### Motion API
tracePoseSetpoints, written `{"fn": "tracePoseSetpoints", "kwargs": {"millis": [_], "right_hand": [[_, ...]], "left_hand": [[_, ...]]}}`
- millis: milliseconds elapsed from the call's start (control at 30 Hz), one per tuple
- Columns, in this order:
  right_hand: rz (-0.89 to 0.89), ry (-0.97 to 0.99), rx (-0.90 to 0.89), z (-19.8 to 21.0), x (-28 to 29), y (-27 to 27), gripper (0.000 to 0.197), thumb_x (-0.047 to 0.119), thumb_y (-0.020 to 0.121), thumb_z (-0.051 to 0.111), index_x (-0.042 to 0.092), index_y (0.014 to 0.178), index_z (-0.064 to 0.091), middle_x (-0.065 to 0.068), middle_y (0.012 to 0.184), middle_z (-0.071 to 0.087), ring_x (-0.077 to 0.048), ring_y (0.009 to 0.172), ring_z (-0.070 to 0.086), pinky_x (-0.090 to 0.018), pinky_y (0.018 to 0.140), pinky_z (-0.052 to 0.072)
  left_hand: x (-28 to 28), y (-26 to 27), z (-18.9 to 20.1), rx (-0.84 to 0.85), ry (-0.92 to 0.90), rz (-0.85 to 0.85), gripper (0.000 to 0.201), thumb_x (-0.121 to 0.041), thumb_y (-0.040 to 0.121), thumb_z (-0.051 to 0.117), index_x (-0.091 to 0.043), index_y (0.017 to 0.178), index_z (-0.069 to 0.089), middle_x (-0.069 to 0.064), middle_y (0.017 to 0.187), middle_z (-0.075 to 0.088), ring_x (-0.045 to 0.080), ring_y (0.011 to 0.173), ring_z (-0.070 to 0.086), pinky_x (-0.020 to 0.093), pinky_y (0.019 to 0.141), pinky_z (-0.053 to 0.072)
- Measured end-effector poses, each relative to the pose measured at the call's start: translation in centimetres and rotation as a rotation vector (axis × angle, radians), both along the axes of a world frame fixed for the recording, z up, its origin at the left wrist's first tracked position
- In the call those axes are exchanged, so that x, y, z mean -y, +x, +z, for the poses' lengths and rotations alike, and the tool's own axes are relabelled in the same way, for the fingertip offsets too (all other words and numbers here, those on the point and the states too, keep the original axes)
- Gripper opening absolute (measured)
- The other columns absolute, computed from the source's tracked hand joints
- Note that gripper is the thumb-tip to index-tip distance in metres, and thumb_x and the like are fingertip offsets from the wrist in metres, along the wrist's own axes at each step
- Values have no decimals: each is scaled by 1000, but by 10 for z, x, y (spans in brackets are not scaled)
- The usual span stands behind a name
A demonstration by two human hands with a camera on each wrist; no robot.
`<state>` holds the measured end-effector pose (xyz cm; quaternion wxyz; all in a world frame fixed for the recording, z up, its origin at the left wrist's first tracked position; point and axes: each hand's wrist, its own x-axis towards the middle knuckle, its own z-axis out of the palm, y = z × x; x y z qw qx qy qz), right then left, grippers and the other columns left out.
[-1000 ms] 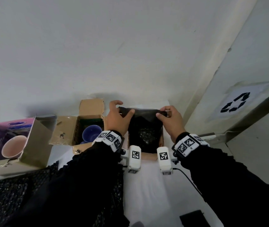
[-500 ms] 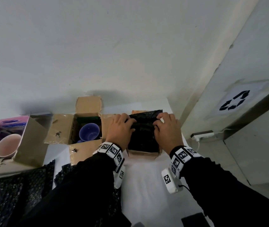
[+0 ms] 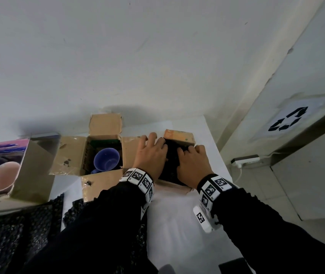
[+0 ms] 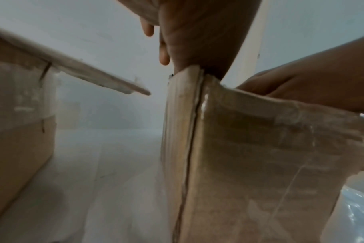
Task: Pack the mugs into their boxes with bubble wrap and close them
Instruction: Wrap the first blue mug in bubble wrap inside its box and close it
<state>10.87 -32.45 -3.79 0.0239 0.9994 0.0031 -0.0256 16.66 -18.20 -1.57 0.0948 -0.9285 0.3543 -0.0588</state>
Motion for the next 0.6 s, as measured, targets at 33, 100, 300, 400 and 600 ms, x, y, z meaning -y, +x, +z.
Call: {"fn": "tracePoseSetpoints", "kwargs": {"millis": [33, 100, 300, 400, 600], "right_hand": [[-5, -3, -14, 1, -1, 1, 32, 29, 74, 47, 13, 98, 60, -3, 82, 68, -27, 89, 55, -42, 83, 25], [-15, -7, -63, 2, -2, 4, 28, 31, 78, 45, 16, 98, 59, -2, 93, 68, -27, 99, 51, -43, 87, 23], [-15, 17, -50, -3, 6, 12, 37, 33, 75, 37, 15, 98, 61, -6, 106, 61, -28, 110, 47, -46, 92, 19], [17, 21, -54, -7, 6, 10, 48, 34, 69, 22, 15, 87, 61, -7, 91, 66, -29, 100, 53, -46, 89, 22], [59, 23, -52, -2, 8, 9, 51, 36, 68, 36, 15, 111, 55, -7, 91, 69, -30, 111, 49, -48, 94, 17]], "left_hand": [[1, -1, -1, 3, 32, -9, 24, -34, 86, 56, -18, 103, 63, 0, 112, 60, 32, 121, 39, 49, 99, 21], [4, -4, -5, -31, 87, 2, 22, -26, 89, 45, -19, 102, 61, -1, 109, 61, 33, 128, 34, 52, 104, 10], [14, -3, -8, -143, 133, 76, 20, -24, 91, 41, -19, 99, 58, 0, 106, 63, 33, 131, 26, 59, 109, -5], [12, -1, -7, -174, 124, 81, 24, -35, 91, 43, -22, 89, 62, -3, 101, 64, 31, 129, 28, 59, 110, -2], [3, -9, -6, -160, 70, 97, 36, -43, 91, 40, -23, 102, 68, -2, 124, 56, 34, 140, 17, 60, 108, -10]]}}
